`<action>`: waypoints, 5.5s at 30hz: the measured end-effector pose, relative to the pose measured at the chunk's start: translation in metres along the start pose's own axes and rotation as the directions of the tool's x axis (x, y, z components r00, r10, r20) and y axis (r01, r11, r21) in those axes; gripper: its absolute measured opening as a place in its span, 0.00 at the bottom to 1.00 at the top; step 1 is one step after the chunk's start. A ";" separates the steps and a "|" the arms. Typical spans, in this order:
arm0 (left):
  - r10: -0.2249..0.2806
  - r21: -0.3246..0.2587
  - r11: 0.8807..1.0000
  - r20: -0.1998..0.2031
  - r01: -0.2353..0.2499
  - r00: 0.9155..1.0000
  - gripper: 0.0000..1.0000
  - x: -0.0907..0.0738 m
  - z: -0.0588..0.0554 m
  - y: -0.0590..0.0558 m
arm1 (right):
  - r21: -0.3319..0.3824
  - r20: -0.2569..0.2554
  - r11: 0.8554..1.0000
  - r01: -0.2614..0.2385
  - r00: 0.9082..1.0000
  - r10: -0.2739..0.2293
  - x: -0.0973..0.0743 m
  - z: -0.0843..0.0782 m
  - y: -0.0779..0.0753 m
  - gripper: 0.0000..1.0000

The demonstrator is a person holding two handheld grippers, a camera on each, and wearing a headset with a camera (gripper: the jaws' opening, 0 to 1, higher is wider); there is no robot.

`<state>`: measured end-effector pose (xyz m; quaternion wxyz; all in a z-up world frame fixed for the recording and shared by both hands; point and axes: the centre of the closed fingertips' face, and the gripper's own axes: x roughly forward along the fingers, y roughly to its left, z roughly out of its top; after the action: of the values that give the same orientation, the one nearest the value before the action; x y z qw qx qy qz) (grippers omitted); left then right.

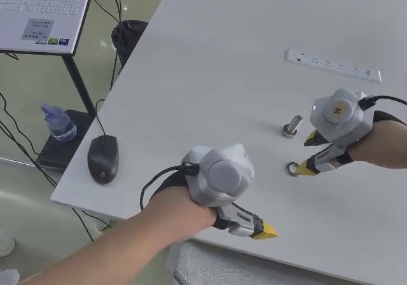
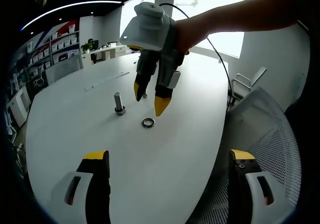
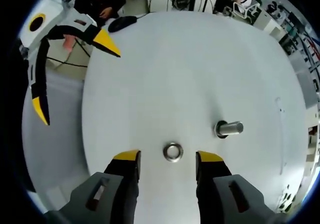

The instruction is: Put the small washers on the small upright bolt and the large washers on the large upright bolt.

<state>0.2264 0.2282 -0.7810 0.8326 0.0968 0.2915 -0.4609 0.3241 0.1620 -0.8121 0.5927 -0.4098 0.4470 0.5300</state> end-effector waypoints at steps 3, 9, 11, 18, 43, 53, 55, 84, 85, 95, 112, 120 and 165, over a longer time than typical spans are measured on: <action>-0.002 -0.009 1.000 -0.005 0.001 1.000 0.99 -0.001 -0.003 -0.001 | -0.018 -0.003 0.999 0.028 1.000 -0.028 0.006 0.000 -0.004 0.45; -0.012 -0.014 1.000 -0.015 0.011 1.000 0.96 -0.001 -0.008 -0.006 | -0.003 -0.001 1.000 0.020 1.000 -0.020 0.022 -0.003 -0.008 0.45; -0.011 -0.015 1.000 -0.020 0.011 1.000 0.95 -0.001 -0.009 -0.006 | 0.001 -0.006 1.000 0.015 1.000 -0.015 0.027 -0.006 -0.009 0.45; -0.013 -0.031 0.999 -0.022 0.012 1.000 0.92 -0.001 -0.010 -0.005 | -0.024 -0.033 1.000 0.002 0.999 -0.003 0.042 -0.017 -0.010 0.43; -0.009 -0.031 0.999 -0.026 0.009 1.000 0.84 -0.002 -0.011 -0.003 | -0.042 -0.040 0.999 -0.023 0.999 0.022 0.052 -0.024 -0.006 0.36; -0.016 -0.022 1.000 -0.030 0.016 0.999 0.81 -0.003 -0.009 -0.003 | -0.060 -0.118 0.998 -0.020 0.993 0.012 0.053 -0.025 -0.006 0.25; -0.017 -0.019 1.000 -0.030 0.016 0.999 0.81 -0.003 -0.009 -0.002 | -0.066 -0.137 0.998 -0.024 0.990 0.015 0.053 -0.025 -0.006 0.25; -0.043 -0.019 0.999 -0.074 0.042 0.996 0.74 -0.007 -0.022 -0.012 | 0.011 -0.096 1.000 0.001 0.995 0.000 0.050 -0.031 -0.009 0.22; -0.045 -0.019 0.999 -0.075 0.044 0.996 0.74 -0.007 -0.022 -0.013 | 0.014 -0.094 1.000 0.000 0.996 0.001 0.050 -0.031 -0.009 0.22; -0.046 -0.014 0.999 -0.075 0.045 0.996 0.74 -0.009 -0.021 -0.011 | 0.019 -0.080 1.000 -0.003 0.997 0.004 0.034 -0.022 -0.008 0.22; -0.042 0.002 0.999 -0.064 0.042 0.997 0.74 -0.017 -0.016 -0.001 | 0.061 -0.050 0.998 0.018 0.999 -0.015 -0.013 -0.004 -0.033 0.22; -0.054 0.007 0.998 -0.063 0.054 0.997 0.74 -0.014 -0.014 -0.002 | 0.054 -0.053 0.998 0.045 0.998 -0.042 -0.029 -0.002 -0.052 0.22; -0.076 -0.018 0.997 -0.094 0.075 0.993 0.71 -0.005 -0.023 0.007 | 0.069 -0.036 0.994 0.080 0.996 -0.078 0.005 0.021 -0.112 0.22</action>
<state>0.2215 0.2455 -0.7976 0.8005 0.1013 0.3375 -0.4847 0.4380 0.1718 -0.8100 0.6197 -0.4148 0.4586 0.4834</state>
